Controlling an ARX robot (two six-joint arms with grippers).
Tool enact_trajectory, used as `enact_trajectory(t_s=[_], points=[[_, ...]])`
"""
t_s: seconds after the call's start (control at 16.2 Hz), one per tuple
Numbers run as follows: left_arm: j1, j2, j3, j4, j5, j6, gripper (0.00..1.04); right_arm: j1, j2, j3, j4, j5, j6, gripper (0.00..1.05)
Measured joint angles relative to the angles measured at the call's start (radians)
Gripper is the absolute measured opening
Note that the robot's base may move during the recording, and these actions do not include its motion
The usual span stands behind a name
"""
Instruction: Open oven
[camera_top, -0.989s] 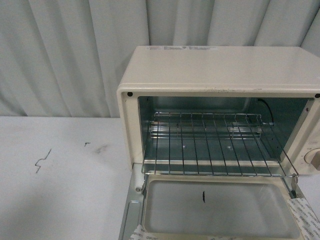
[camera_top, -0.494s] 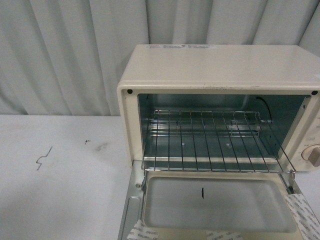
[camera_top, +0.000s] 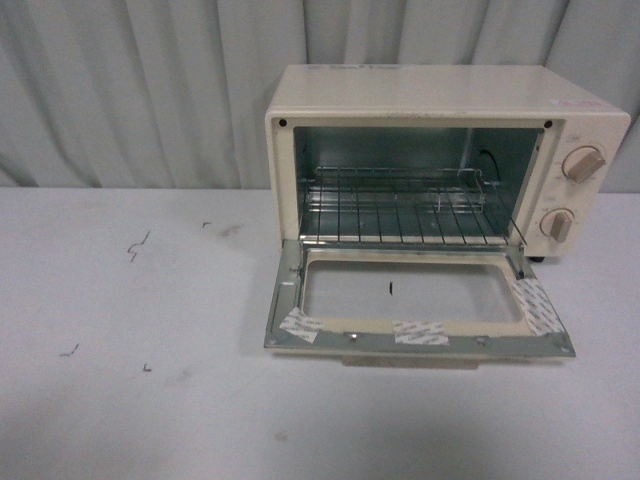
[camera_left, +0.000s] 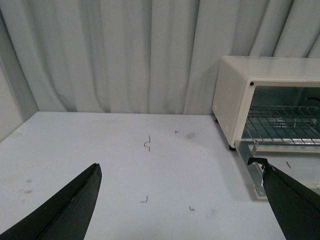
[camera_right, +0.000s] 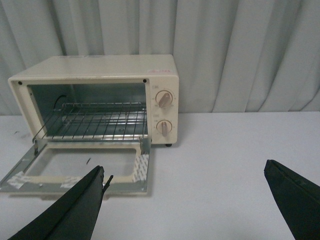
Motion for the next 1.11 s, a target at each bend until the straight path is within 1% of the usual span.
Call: enact_trajectory(t_s=[1.11], points=[[0.000,0.000,0.000,0.000,0.000,0.000,0.98,0.000,-0.001,0.000,-0.003,0.000,0.000,0.98]])
